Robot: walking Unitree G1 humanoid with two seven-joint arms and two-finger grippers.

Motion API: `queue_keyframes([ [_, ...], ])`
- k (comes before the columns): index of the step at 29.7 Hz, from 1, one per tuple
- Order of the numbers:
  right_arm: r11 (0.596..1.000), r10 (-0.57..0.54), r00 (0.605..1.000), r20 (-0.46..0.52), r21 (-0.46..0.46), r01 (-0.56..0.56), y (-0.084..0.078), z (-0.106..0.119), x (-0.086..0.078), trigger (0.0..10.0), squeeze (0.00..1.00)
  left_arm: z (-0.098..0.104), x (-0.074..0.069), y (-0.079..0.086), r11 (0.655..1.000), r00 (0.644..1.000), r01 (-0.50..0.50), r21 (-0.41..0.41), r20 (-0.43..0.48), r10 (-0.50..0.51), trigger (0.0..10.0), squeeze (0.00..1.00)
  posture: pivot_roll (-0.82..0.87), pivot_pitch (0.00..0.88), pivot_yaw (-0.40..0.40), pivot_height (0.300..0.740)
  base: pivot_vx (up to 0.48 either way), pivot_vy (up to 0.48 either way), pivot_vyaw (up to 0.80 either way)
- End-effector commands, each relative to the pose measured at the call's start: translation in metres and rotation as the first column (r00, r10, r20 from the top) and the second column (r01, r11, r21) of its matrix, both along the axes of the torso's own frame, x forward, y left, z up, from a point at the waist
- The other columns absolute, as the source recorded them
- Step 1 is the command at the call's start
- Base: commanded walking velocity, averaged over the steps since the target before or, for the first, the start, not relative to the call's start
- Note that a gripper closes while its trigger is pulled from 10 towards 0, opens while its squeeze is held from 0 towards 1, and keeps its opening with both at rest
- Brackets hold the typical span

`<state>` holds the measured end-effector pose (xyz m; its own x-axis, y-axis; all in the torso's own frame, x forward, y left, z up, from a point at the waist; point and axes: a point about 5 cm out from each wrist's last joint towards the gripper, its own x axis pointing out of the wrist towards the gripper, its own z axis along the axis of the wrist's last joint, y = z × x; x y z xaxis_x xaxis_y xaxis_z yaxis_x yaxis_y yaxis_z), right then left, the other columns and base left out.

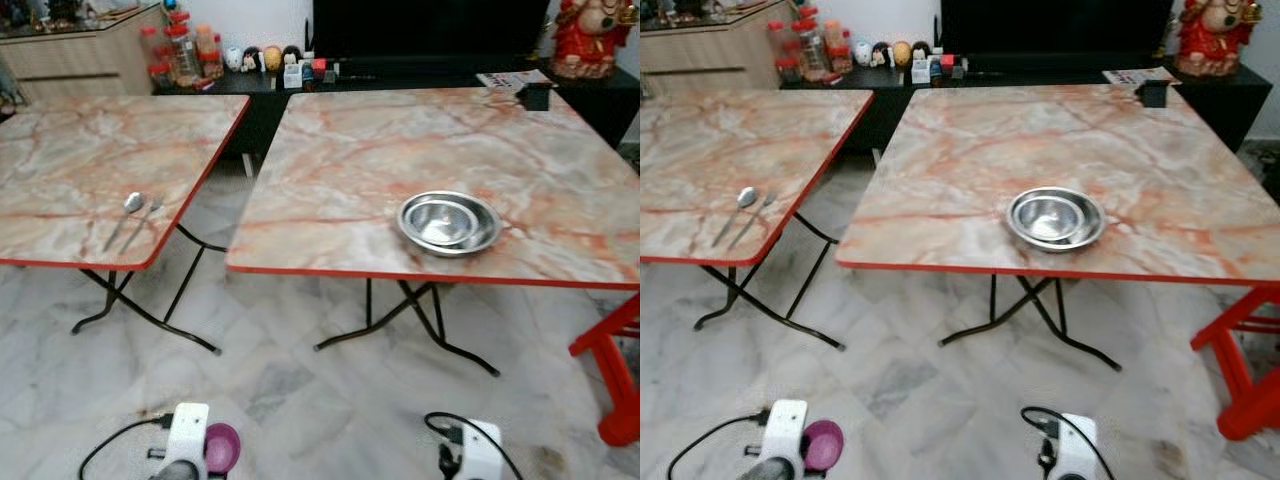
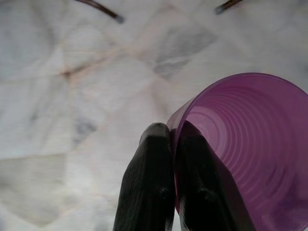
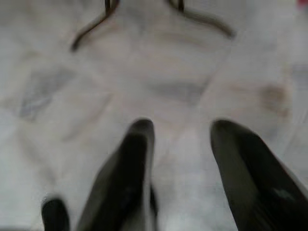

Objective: Setting the table

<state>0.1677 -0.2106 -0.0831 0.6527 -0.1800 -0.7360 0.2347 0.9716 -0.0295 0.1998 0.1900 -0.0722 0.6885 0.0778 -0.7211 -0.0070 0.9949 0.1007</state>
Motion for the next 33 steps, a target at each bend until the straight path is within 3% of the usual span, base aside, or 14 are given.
queue_keyframes([
  [1,1.0,0.003,1.0,0.01,0.026,-0.004,0.011,0.0,0.0043,10.0,0.0,0.0016,-0.0006,0.0118,0.999,0.999,-0.036,0.011,0.006,0.036,10.0,0.0,-0.05,0.0,0.022,0.74,0.0,0.0,0.0],
  [20,0.999,-0.005,1.0,0.012,0.035,0.005,0.0132,-0.0003,0.0042,10.0,0.0,0.0012,-0.0036,0.0152,0.998,0.998,-0.062,-0.007,0.019,0.062,10.0,0.0,-0.04,0.0,0.024,0.74,0.0,0.0,0.0],
  [25,0.999,-0.015,1.0,-0.003,0.038,0.015,0.011,-0.0013,0.0023,10.0,0.0,0.0012,-0.0039,0.0161,0.998,0.998,-0.059,0.001,0.017,0.059,10.0,0.0,-0.04,0.0,0.025,0.74,0.0,0.0,-0.72],
  [33,1.0,-0.003,1.0,0.015,0.031,0.003,0.0105,0.0,0.0038,10.0,0.0,0.0012,-0.0038,0.0156,0.998,0.998,-0.056,-0.003,0.017,0.056,10.0,0.0,-0.05,0.0,0.026,0.74,0.0,0.0,0.0],
])
